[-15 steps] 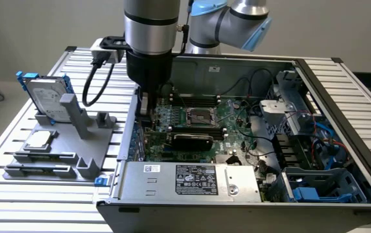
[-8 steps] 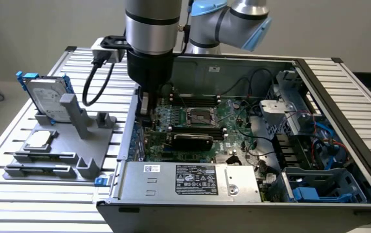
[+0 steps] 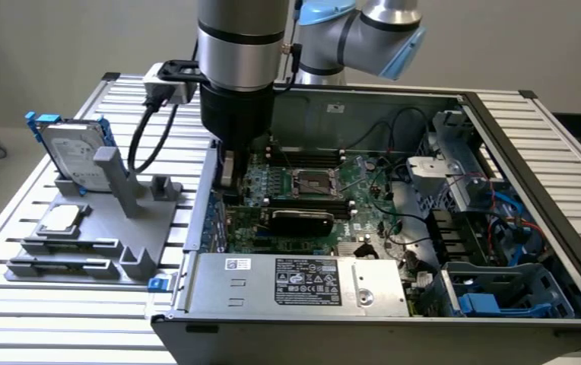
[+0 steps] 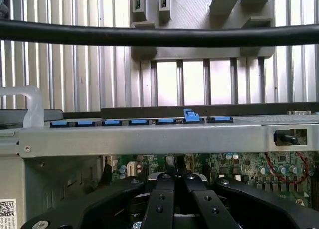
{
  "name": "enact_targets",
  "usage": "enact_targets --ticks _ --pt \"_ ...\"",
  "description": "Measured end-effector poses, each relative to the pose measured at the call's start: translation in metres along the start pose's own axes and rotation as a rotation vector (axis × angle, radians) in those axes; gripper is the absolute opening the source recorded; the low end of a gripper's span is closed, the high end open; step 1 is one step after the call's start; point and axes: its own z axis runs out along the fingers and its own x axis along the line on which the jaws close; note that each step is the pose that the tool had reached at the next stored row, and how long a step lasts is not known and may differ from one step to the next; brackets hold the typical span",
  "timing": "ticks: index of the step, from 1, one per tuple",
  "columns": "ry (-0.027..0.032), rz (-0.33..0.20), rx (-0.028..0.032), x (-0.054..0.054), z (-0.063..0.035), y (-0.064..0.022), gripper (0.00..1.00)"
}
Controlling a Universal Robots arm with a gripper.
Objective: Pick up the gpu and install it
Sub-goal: 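Press down on the gpu until it lock into place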
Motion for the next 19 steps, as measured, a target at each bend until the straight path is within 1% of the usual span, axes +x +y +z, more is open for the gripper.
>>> enact_targets --ticks 2,9,19 --pt "-0.0020 0.016 -0.0011 0.0000 -0.0001 0.0000 0.11" --pt "-0.0126 0.069 -0.0046 0.0000 0.0006 -0.0001 0.11" --pt "-0.0205 0.117 -0.0080 -0.0004 0.0031 -0.0004 0.11"
